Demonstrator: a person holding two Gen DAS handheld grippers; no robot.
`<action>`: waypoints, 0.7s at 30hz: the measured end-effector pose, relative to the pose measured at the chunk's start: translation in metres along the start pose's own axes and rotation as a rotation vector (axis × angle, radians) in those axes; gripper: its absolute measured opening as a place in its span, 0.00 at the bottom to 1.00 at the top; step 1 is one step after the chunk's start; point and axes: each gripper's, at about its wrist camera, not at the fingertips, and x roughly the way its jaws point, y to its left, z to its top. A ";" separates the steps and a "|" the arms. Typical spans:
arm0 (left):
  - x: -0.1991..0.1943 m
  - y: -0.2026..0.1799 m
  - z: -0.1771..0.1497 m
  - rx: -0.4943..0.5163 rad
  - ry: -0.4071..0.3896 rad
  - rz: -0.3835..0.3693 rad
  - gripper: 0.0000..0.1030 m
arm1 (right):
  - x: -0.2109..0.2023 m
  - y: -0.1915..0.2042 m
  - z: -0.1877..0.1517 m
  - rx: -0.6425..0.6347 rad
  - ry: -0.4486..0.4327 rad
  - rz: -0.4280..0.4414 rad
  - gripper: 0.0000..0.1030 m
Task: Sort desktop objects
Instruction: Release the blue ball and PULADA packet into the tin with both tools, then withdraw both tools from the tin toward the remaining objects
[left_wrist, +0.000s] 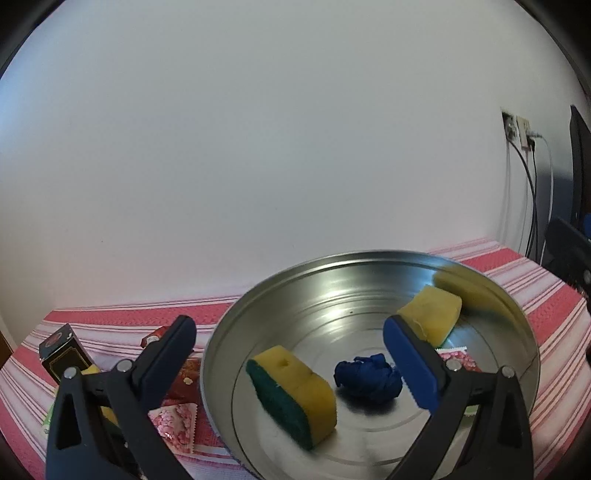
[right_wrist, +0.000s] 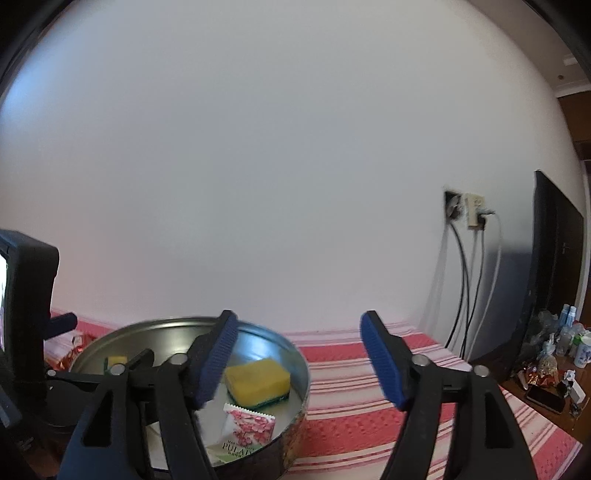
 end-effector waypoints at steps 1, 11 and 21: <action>-0.001 0.000 0.000 -0.007 -0.003 0.000 0.99 | -0.002 0.000 0.001 0.000 -0.005 -0.015 0.83; -0.015 0.002 -0.004 -0.028 -0.051 -0.004 1.00 | -0.022 0.012 -0.002 -0.012 -0.033 -0.102 0.84; -0.022 0.034 -0.015 -0.173 -0.031 -0.055 1.00 | -0.028 0.006 0.002 0.001 -0.107 -0.184 0.87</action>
